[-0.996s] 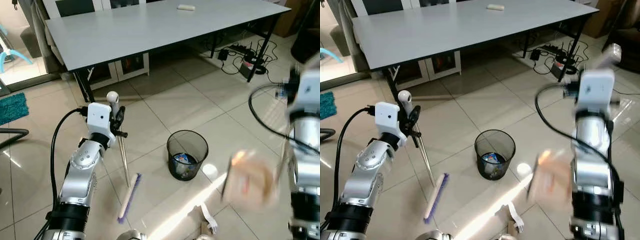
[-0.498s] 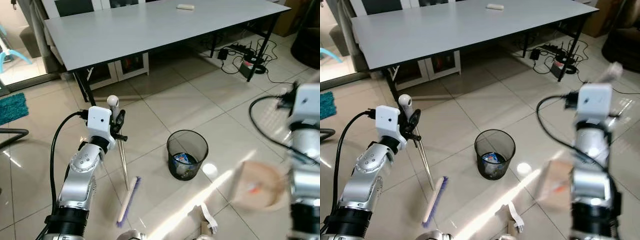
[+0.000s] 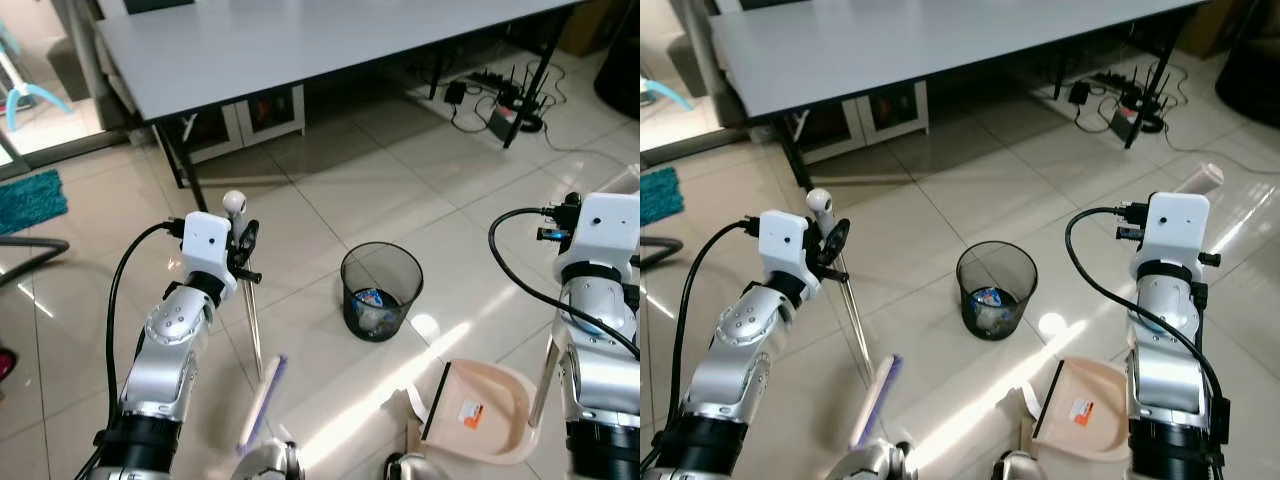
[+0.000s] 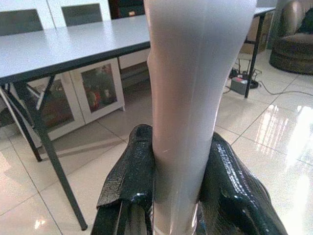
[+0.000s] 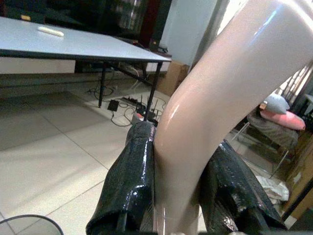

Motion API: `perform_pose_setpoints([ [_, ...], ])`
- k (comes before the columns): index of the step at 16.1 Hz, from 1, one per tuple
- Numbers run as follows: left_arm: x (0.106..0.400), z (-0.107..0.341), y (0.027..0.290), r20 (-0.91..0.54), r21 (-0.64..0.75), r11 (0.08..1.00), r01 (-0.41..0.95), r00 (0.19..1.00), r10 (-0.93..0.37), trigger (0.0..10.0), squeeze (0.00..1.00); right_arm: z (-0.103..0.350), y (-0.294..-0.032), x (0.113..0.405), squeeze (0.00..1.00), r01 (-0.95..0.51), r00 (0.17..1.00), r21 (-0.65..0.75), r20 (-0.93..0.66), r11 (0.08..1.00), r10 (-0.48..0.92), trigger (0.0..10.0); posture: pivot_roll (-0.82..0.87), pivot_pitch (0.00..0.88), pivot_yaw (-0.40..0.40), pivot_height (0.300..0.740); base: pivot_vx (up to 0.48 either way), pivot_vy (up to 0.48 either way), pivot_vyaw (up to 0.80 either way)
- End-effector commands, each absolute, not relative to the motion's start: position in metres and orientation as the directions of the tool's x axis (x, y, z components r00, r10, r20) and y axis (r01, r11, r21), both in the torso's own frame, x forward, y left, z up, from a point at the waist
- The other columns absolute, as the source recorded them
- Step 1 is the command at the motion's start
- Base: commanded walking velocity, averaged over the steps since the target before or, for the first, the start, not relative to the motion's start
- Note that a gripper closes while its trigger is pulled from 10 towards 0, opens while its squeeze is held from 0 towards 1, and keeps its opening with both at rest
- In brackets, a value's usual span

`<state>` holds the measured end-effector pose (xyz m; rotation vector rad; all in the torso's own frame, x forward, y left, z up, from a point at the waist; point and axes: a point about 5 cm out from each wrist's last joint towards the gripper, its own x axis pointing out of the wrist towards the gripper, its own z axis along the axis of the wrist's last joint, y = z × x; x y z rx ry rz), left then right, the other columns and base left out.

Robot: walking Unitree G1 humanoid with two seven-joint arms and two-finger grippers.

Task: Sweep floor

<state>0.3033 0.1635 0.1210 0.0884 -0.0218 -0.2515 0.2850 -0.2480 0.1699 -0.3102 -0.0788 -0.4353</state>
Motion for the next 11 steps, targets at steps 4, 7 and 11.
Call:
perform_pose_setpoints([
  [4, 0.303, 0.126, 0.16, 0.033, 0.107, 0.96, 0.26, 0.964, -0.265, 10.0, 0.0, 0.179, -0.236, 0.285, 0.0, 0.4, 0.915, -0.252, 0.17, 0.881, -0.366, 10.0, -0.04, 0.036, 0.061, 0.74, -0.259, 0.0, 0.0],
  [7, 0.304, 0.127, 0.157, 0.033, 0.109, 0.955, 0.278, 0.959, -0.283, 10.0, 0.0, 0.174, -0.226, 0.286, 0.0, 0.374, 0.926, -0.199, 0.141, 0.906, -0.351, 10.0, -0.04, 0.033, 0.059, 0.74, -0.26, 0.0, 0.0],
  [11, 0.305, 0.127, 0.16, 0.034, 0.112, 0.956, 0.272, 0.96, -0.278, 10.0, 0.0, 0.171, -0.222, 0.284, 0.0, 0.371, 0.927, -0.166, 0.117, 0.914, -0.356, 10.0, -0.04, 0.033, 0.058, 0.74, -0.259, 0.0, -0.6],
])
